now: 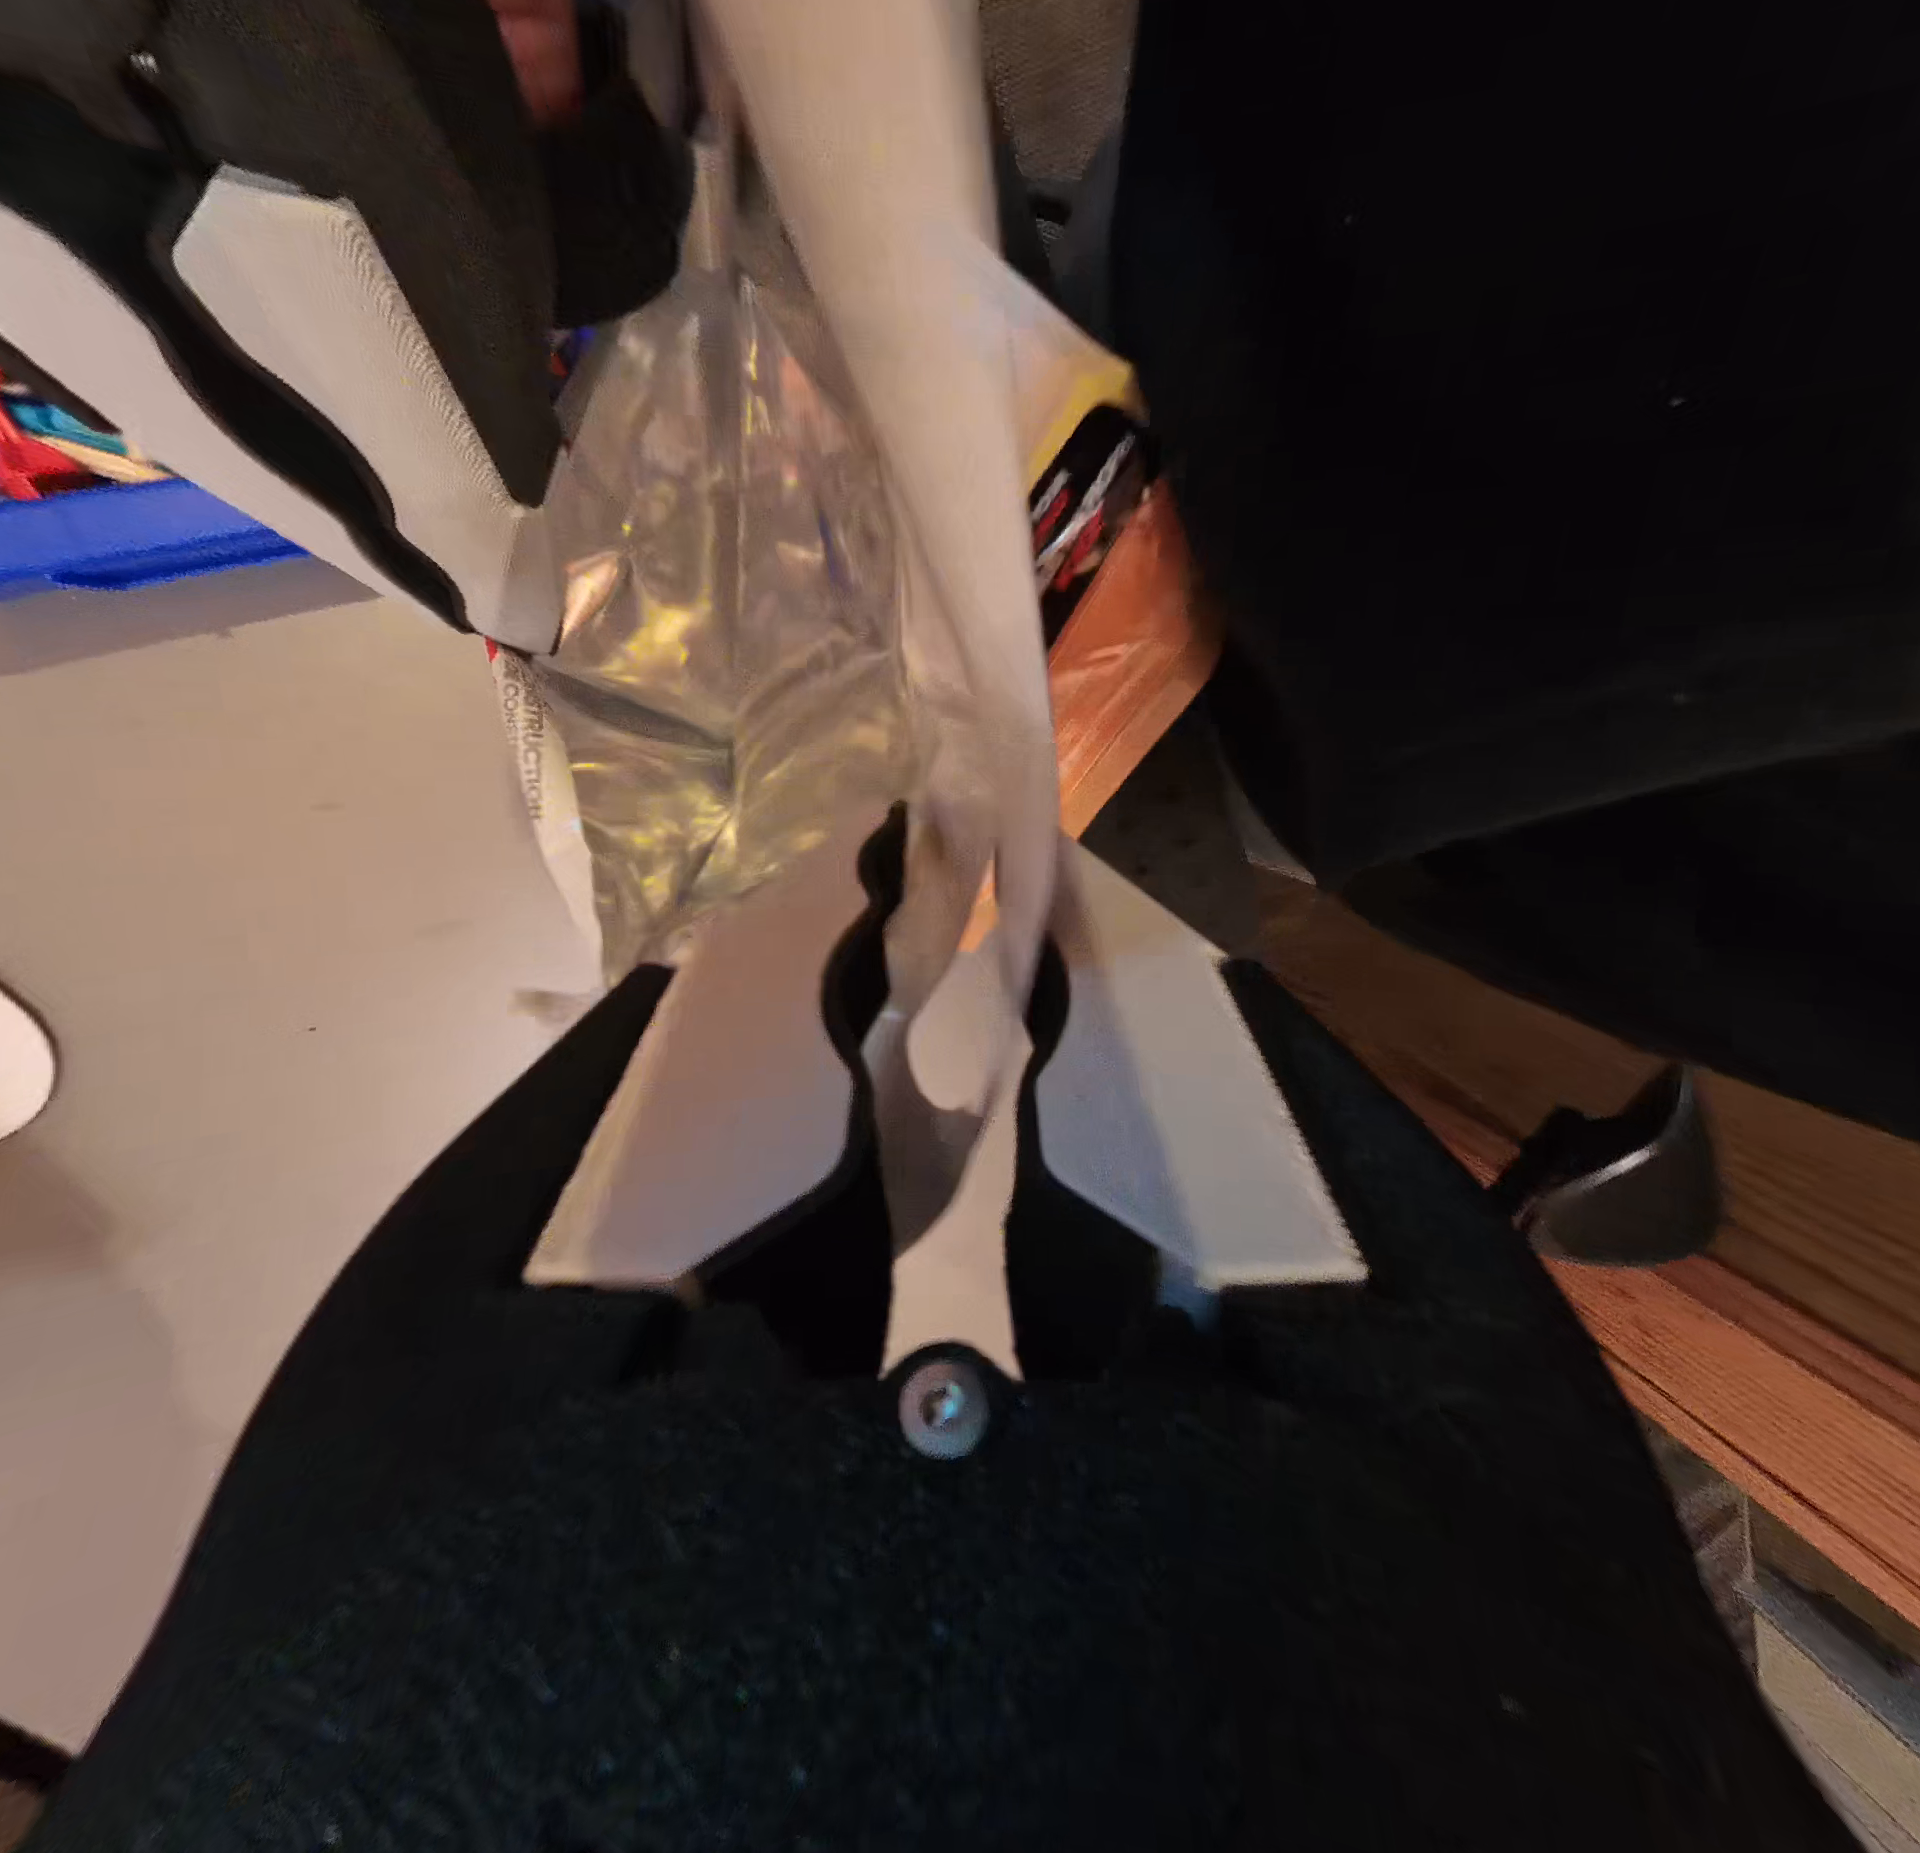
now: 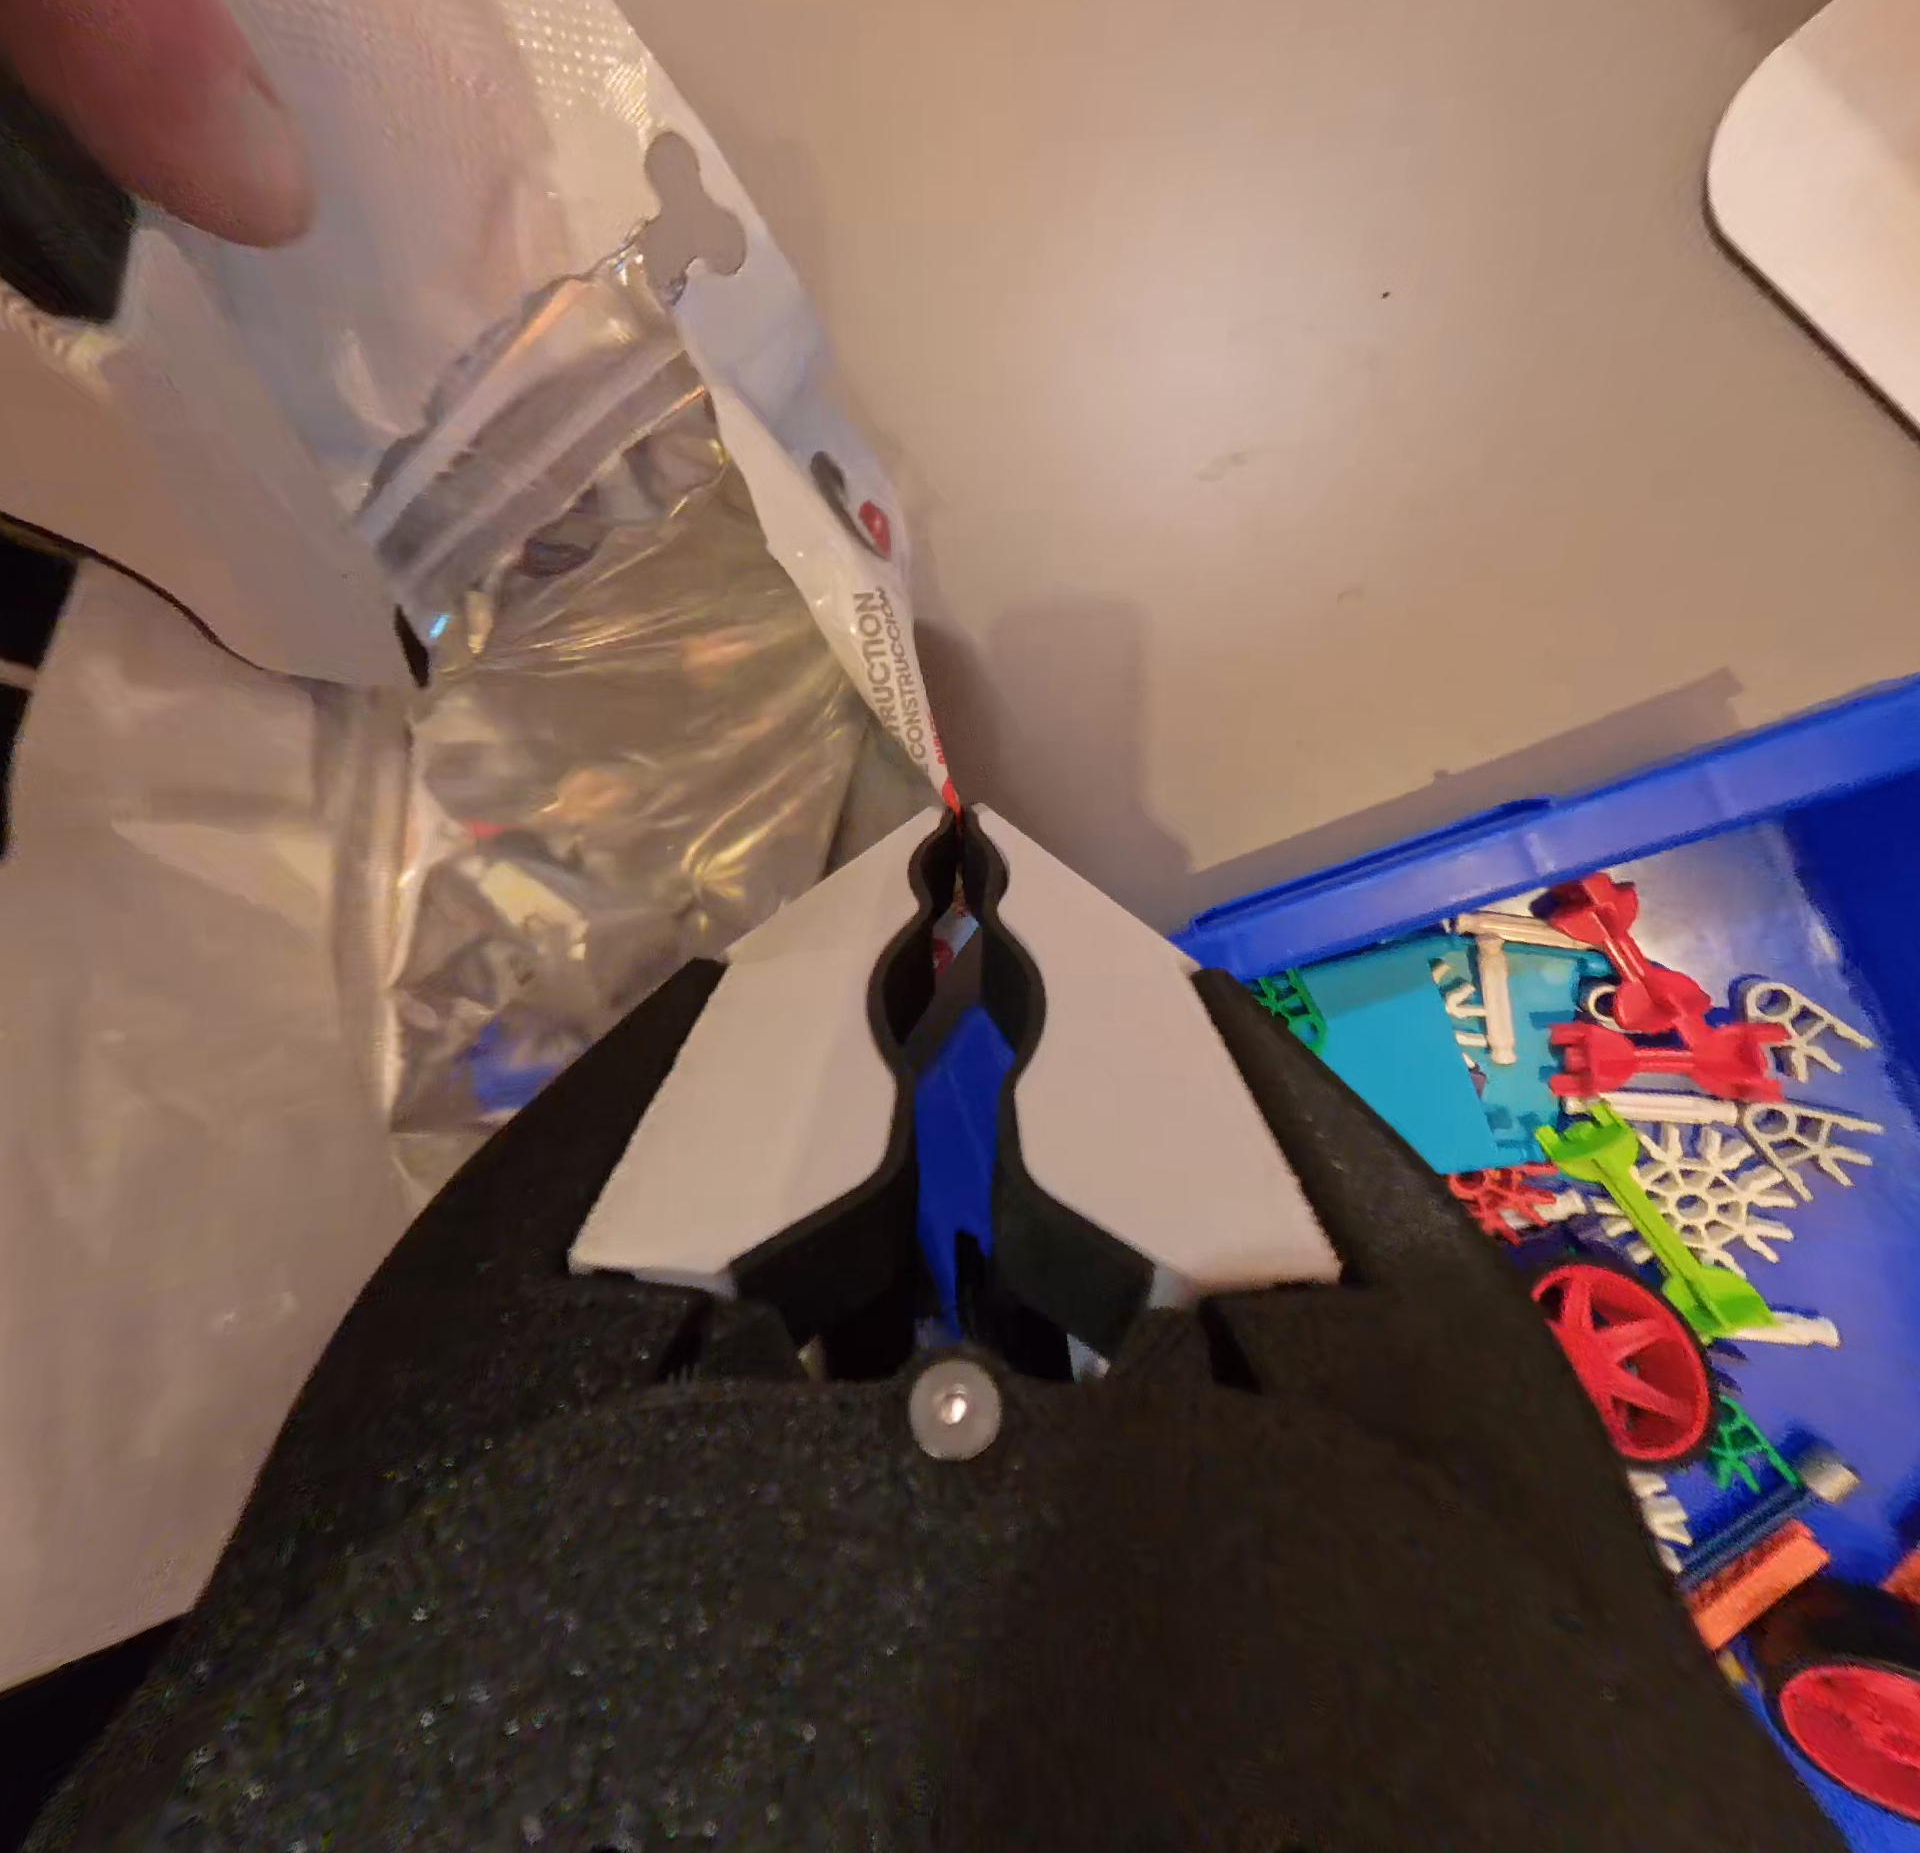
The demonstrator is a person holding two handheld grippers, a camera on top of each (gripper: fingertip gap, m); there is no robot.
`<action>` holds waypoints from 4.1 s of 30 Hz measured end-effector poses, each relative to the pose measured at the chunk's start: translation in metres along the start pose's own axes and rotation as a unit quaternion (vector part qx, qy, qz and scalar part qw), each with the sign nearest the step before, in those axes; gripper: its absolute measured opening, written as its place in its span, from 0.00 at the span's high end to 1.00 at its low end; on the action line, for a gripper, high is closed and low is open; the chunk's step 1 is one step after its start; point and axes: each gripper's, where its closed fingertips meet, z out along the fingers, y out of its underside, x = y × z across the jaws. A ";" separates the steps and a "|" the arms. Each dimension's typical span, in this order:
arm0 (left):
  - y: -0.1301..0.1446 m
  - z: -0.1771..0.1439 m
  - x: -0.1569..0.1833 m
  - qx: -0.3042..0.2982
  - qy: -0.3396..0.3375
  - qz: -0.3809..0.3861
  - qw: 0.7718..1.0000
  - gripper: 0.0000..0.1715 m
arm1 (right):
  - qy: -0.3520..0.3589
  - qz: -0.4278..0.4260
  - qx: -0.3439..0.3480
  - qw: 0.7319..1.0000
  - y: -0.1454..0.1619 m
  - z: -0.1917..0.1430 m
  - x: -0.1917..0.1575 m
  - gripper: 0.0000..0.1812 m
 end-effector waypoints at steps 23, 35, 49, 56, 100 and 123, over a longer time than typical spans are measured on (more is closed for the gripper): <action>-0.009 -0.006 0.020 -0.095 0.094 0.094 0.987 1.00 | -0.003 0.054 0.004 0.999 0.014 0.002 0.003 1.00; -0.009 -0.035 0.013 -0.163 0.132 0.119 0.970 1.00 | -0.103 0.094 0.073 0.988 -0.009 -0.036 -0.018 0.93; -0.022 -0.031 0.000 -0.153 0.124 0.140 0.970 1.00 | -0.304 0.078 0.021 0.949 -0.010 -0.051 -0.070 1.00; -0.039 -0.044 0.008 -0.142 0.128 0.154 0.969 1.00 | -0.194 -0.024 -0.086 0.977 0.007 -0.008 -0.065 1.00; -0.051 -0.038 0.001 -0.126 0.101 0.156 0.974 1.00 | -0.131 0.133 0.091 0.978 0.003 -0.087 0.013 0.88; -0.050 -0.017 -0.008 -0.135 0.130 0.161 0.969 1.00 | 0.257 0.318 0.029 0.912 0.246 -0.119 0.192 0.88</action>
